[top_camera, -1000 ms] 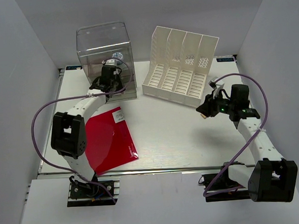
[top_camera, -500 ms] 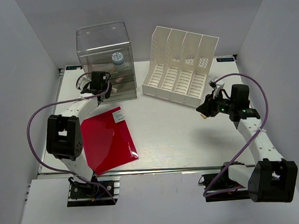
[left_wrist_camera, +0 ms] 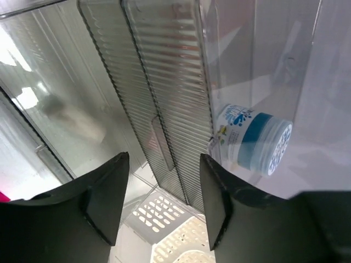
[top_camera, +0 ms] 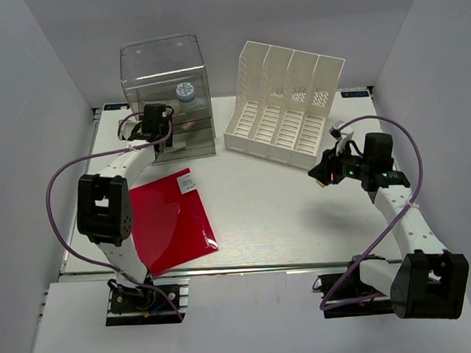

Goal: Organize the desk

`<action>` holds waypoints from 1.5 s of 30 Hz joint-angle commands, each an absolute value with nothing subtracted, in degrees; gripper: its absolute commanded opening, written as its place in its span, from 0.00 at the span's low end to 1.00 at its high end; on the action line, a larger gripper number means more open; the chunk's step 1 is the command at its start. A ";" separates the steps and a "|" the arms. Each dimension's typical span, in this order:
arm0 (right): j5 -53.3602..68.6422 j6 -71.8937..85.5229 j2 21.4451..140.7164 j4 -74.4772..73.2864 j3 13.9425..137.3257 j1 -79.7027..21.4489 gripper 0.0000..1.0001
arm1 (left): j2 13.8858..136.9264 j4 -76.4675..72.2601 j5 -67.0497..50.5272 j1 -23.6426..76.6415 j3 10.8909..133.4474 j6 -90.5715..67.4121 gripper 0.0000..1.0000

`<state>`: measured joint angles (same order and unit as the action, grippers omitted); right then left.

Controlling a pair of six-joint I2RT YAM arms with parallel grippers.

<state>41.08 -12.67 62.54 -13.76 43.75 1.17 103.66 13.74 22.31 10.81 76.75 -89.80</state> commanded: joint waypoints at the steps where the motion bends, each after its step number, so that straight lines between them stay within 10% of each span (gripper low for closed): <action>1: 41.84 -13.18 61.43 -13.18 45.00 1.84 0.45 | 101.95 12.57 23.82 9.93 76.47 -90.36 0.65; 5: 42.36 -13.53 61.35 -13.18 44.91 2.11 0.44 | 98.54 8.73 21.02 9.32 73.14 -87.81 0.54; 9: 43.68 -14.41 60.65 -12.40 43.86 2.81 0.29 | 91.86 -6.02 7.90 8.79 63.15 -67.59 0.00; 10: 43.59 -14.41 60.38 -11.96 43.68 2.90 0.18 | 90.37 -10.15 2.69 8.79 60.23 -64.37 0.00; 15: 39.74 -13.80 61.08 -11.60 43.68 4.31 0.07 | 86.83 -19.29 -32.79 8.79 51.58 -47.00 0.06; 16: 38.94 -13.02 61.61 -11.51 43.77 4.65 0.14 | 87.18 -14.03 -34.35 9.66 54.12 -43.11 0.38; 17: 37.37 -12.75 62.05 -11.34 43.86 5.18 0.21 | 87.45 -2.32 -34.02 10.19 55.18 -39.41 0.47; 19: 35.78 -12.39 64.15 -11.86 44.38 6.15 0.47 | 85.62 3.77 -33.49 10.20 52.94 -33.23 0.56; 25: 29.72 -16.60 72.23 -19.57 48.68 7.82 0.84 | 72.36 3.95 -28.83 10.20 44.66 -21.81 0.62; 35: 18.02 -20.56 82.60 -17.14 48.87 2.38 0.52 | 65.04 -4.40 -37.27 10.20 40.87 -23.21 0.64; 45: 9.59 -21.09 89.38 -11.78 49.57 -2.90 0.54 | 60.73 -3.34 -33.76 10.20 40.52 -21.71 0.64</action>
